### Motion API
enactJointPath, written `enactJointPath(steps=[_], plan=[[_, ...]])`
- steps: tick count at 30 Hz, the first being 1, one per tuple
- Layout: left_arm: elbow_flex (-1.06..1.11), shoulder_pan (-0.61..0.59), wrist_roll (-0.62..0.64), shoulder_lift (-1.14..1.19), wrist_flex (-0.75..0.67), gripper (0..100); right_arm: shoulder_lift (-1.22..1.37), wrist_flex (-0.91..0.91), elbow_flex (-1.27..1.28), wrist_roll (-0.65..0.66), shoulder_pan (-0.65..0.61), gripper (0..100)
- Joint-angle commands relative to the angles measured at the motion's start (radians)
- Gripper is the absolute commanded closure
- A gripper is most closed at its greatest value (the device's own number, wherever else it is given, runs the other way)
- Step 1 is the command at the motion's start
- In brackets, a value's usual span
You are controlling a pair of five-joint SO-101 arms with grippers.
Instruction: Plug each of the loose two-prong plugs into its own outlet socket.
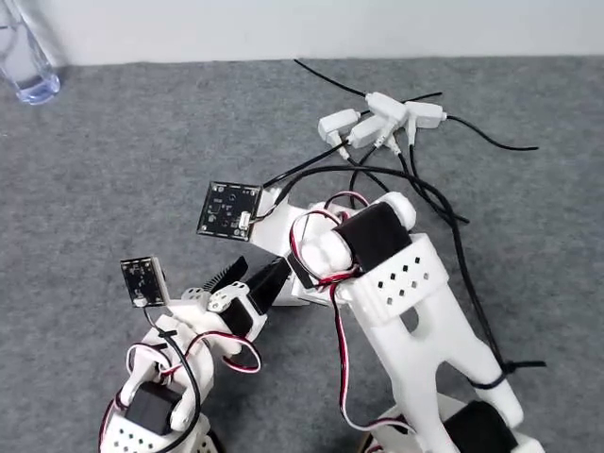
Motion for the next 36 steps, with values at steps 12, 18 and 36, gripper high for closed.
enactJointPath(steps=[12, 18, 36], plan=[[-0.005, 0.009, -0.014, 0.003, 0.008, 73, -0.028, -0.033, -0.084, -0.048, -0.013, 99.0], [-0.005, 0.009, -0.014, 0.003, 0.008, 73, -0.028, -0.073, -0.084, -0.051, -0.015, 99.0], [-0.013, -0.117, -0.014, 0.002, 0.008, 73, -0.027, -0.076, -0.040, 0.005, -0.015, 99.0]])
